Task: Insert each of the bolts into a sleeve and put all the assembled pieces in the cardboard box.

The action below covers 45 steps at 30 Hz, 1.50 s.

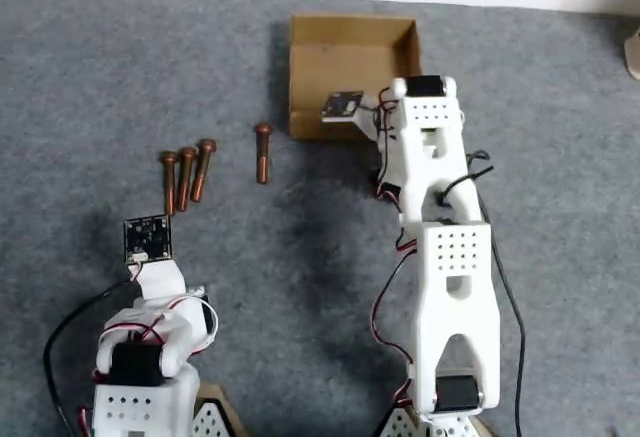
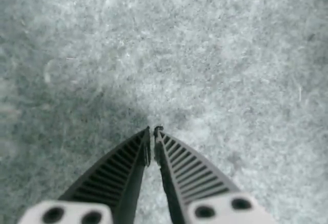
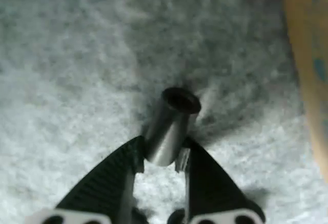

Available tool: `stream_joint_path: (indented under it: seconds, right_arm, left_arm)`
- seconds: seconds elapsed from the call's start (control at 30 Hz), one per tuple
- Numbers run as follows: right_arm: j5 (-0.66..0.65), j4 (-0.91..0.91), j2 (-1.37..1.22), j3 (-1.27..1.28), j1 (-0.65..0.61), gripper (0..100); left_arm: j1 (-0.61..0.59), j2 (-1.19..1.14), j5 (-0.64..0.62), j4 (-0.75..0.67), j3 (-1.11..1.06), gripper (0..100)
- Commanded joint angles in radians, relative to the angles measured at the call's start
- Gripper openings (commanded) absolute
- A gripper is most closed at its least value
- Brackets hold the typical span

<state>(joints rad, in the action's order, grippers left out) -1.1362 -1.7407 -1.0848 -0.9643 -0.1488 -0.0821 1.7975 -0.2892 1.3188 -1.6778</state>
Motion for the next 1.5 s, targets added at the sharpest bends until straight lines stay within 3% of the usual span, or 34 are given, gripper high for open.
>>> stream_joint_path:
  seconds: [0.0, 0.17, 0.43, 0.6, 1.47]
  right_arm:
    - [0.097, -0.019, 0.048, 0.018, 0.051, 0.4]
    - [0.192, -0.019, 0.096, 0.025, 0.096, 0.4]
    - [0.195, -0.019, 0.107, 0.025, 0.116, 0.9]
    - [0.221, -0.019, 0.108, 0.019, 0.113, 10.4]
    - [0.279, -0.021, 0.110, -0.127, 0.058, 10.6]
  left_arm:
    - [0.004, 0.016, 0.006, 0.003, -0.016, 4]
    - [0.005, 0.016, 0.006, 0.008, -0.016, 4]
    - [0.002, 0.016, 0.006, 0.008, -0.016, 4]
    - [0.002, 0.016, 0.006, 0.008, -0.016, 4]
    - [0.001, 0.016, 0.006, 0.008, -0.016, 4]
